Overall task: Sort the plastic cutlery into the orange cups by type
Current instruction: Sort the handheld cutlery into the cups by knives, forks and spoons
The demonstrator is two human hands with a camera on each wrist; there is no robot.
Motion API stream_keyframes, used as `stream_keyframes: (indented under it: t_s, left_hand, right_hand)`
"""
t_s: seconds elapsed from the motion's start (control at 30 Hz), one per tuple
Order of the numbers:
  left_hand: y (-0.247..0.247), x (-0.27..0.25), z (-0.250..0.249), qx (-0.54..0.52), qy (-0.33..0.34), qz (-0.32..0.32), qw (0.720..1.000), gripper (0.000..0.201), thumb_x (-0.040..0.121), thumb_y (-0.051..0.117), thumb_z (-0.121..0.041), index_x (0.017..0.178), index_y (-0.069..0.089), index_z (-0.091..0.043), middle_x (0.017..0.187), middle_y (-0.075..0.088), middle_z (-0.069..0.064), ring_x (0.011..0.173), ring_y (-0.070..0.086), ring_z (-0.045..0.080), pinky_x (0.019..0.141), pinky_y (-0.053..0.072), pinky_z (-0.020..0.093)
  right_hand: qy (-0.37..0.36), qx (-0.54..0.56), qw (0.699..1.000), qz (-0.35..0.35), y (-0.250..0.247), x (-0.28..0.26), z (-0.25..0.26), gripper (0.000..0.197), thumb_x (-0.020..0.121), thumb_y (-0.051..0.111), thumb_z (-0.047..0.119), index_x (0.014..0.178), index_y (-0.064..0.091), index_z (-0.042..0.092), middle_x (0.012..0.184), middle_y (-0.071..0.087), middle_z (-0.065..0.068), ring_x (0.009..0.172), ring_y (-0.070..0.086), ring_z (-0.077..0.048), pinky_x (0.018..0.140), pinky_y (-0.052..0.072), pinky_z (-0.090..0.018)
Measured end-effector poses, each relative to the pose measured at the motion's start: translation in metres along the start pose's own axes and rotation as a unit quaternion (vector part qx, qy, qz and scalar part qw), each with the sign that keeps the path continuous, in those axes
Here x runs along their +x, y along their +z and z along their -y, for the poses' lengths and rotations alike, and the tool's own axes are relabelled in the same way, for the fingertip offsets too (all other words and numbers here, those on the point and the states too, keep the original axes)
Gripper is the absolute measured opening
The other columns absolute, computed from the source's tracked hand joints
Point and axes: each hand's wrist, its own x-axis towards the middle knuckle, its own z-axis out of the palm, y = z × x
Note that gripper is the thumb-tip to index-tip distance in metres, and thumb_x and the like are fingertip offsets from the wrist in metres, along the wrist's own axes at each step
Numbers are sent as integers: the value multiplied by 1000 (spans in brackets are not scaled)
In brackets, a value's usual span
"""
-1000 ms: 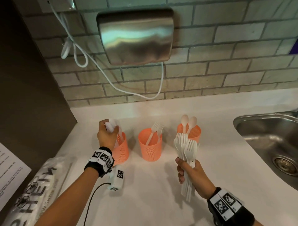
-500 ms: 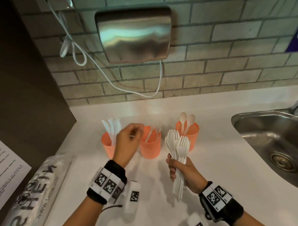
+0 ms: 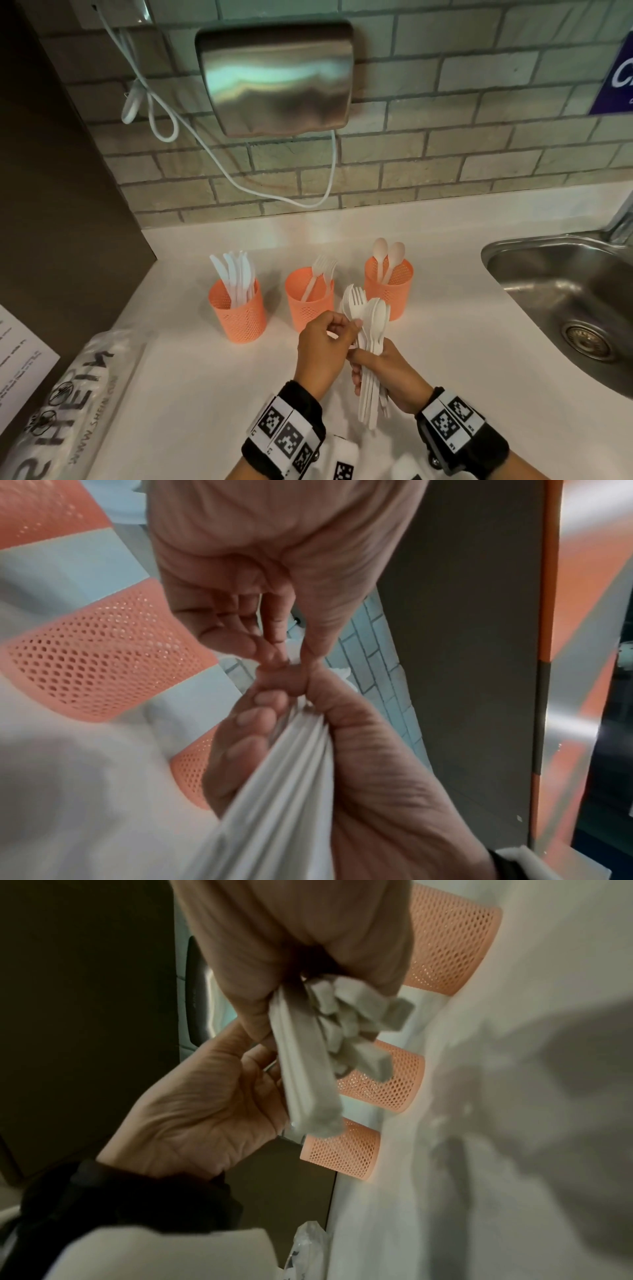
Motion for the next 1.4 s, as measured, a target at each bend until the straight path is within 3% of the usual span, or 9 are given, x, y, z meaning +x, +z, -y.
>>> stream_keyframes:
  t_s: [0.4,0.53,0.6,0.7,0.9,1.03,1.13,1.27,1.4]
  left_hand:
    - [-20,19,-16,-212,-6,-165,963,17,95,46,-15,79,43,-20,56,49,-3,46,50,10,46,42,26]
    - [-9,7,-9,-102,-9,-62,993,20,87,61,-14,67,59,-20,59,57,-8,54,52,4,55,40,21]
    - [1,-1,-4,-65,-1,-11,998,12,85,63,-17,73,66,-18,72,68,-6,68,62,9,65,47,20]
    - [9,-2,2,-68,-6,-23,997,7,84,65,-18,83,66,-11,77,69,0,70,63,7,66,47,14]
    - [7,5,-6,-142,-9,-62,988,10,94,50,-14,86,56,-12,74,61,4,49,49,3,50,40,13]
    - [-4,20,-10,-217,-30,-144,965,26,101,33,-26,116,49,-11,88,65,12,48,54,0,39,35,8]
    - [-14,25,-11,-284,-51,-194,938,31,102,29,-26,124,41,-8,70,56,5,43,53,0,39,40,11]
    - [-25,26,-7,-325,-105,-167,925,33,98,34,-41,97,46,-11,47,33,-6,34,33,6,35,30,16]
    - [-24,6,-11,-212,-107,-25,971,20,88,60,-31,77,50,-18,46,28,-9,34,23,3,34,20,15]
  right_hand:
    - [15,16,1000,2,-8,-4,-4,19,88,59,11,72,51,5,52,50,-4,44,52,-17,48,51,-29]
    - [0,3,1000,-11,-10,-3,-3,17,89,56,6,73,50,5,50,49,-1,43,51,-16,48,51,-29]
    - [-12,-9,1000,2,-8,-2,-2,3,90,55,5,87,54,4,51,50,-4,44,53,-16,48,52,-30]
    - [-16,-21,999,21,-8,-2,-3,23,90,54,5,112,50,1,58,51,-12,45,55,-17,49,54,-31]
    - [16,-11,999,38,-12,-6,-4,7,89,53,2,86,47,4,55,48,-5,45,53,-18,49,53,-32]
    - [38,8,998,55,-15,-9,-4,13,89,55,4,78,50,5,56,48,-5,44,52,-16,48,52,-30]
    - [39,13,997,58,-17,-9,-5,14,90,55,5,76,51,7,56,48,-4,44,52,-15,47,51,-29]
    - [38,17,998,36,-16,-6,-6,14,90,54,7,77,48,5,57,48,-5,44,54,-16,48,51,-29]
    - [21,20,999,13,-12,-3,-5,13,89,54,2,78,46,5,51,48,-1,40,54,-16,46,51,-29]
